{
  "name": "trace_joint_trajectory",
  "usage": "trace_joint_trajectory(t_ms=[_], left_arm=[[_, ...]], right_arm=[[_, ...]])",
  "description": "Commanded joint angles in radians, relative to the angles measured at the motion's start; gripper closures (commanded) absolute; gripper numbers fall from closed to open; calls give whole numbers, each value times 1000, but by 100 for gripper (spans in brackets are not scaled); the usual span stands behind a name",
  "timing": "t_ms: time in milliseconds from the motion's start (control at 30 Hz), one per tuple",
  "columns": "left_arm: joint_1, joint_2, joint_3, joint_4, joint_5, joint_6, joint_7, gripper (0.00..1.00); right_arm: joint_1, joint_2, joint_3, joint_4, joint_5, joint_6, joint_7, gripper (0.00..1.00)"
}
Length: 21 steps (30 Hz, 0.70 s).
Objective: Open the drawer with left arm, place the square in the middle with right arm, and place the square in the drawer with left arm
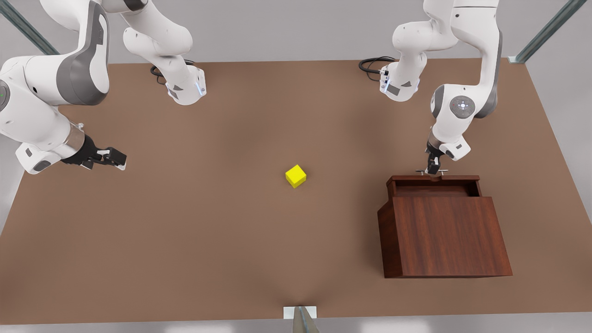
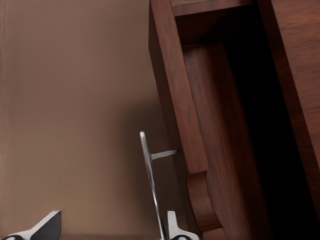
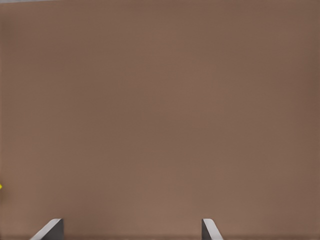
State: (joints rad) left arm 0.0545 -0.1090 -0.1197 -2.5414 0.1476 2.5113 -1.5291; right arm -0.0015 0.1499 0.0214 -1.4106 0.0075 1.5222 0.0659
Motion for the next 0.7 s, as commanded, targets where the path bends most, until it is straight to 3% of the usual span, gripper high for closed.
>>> trace_joint_trajectory(t_ms=[0, 667], left_arm=[[1, -3, 0, 1, 0, -31, -32, 0], [-1, -41, -37, 7, -13, -132, -77, 0]], right_arm=[[0, -1, 0, 1, 0, 0, 0, 0], [-8, 5, -1, -1, 0, -2, 0, 0]])
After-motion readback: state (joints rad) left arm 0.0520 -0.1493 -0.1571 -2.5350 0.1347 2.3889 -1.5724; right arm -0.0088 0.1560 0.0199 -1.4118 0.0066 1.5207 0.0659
